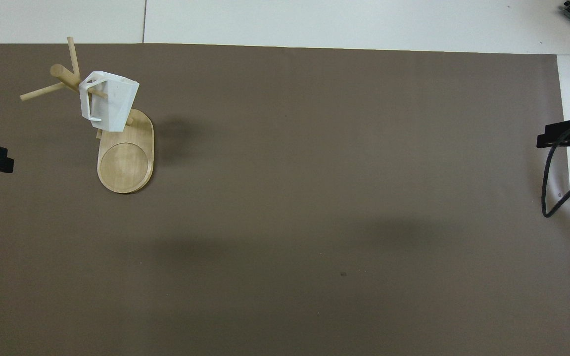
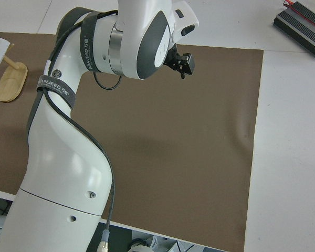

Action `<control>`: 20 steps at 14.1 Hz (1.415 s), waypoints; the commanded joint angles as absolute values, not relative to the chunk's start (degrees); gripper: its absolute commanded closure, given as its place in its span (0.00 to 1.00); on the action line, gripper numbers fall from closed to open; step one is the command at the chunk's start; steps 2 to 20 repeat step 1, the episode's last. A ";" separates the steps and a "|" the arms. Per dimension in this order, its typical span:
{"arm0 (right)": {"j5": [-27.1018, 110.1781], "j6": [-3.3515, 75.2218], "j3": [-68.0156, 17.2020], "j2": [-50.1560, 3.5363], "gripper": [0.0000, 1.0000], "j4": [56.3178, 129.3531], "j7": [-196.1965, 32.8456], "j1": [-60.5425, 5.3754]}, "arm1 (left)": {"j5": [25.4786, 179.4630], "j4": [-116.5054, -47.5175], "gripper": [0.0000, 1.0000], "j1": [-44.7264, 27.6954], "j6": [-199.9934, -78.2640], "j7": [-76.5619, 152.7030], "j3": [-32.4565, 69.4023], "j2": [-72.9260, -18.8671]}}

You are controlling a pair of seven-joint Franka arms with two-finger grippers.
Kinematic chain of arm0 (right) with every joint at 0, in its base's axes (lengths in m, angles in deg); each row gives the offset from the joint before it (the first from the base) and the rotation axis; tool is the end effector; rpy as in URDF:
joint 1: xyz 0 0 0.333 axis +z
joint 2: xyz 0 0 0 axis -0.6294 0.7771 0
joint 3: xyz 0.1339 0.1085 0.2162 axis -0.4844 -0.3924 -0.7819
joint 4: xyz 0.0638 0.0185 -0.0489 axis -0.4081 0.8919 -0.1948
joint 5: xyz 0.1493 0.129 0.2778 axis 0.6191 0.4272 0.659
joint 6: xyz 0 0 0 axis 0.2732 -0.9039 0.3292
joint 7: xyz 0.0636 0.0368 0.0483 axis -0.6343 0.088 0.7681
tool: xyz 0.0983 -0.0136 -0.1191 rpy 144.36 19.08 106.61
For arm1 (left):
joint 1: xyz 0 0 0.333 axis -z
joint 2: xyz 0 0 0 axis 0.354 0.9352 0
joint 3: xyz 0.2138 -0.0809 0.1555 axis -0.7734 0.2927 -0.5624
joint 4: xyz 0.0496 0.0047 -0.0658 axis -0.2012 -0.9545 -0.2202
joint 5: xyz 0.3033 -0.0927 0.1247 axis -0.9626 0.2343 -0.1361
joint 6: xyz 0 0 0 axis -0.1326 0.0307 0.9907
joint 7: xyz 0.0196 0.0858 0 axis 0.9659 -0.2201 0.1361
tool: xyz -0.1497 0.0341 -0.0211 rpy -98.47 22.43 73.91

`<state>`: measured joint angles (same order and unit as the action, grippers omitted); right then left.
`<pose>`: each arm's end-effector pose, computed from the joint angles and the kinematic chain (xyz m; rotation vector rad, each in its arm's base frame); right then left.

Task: Hang cup on rack

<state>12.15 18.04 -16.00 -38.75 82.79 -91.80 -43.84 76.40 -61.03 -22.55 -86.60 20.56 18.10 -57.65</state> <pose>0.5167 -0.0609 0.5285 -3.1108 0.2507 -0.1674 0.4846 -0.0050 0.5596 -3.1245 0.0776 0.0161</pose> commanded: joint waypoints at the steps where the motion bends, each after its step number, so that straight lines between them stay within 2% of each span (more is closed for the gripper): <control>1: 12.44 18.36 -16.36 -40.15 0.00 84.36 -91.08 -44.19 | 75.31 -63.52 0.00 -22.84 -88.20 19.73 18.35 -59.74; 20: 12.44 18.36 -16.36 -40.15 0.00 84.36 -91.08 -44.19 | 75.31 -63.52 0.00 -22.84 -88.20 19.73 18.35 -59.74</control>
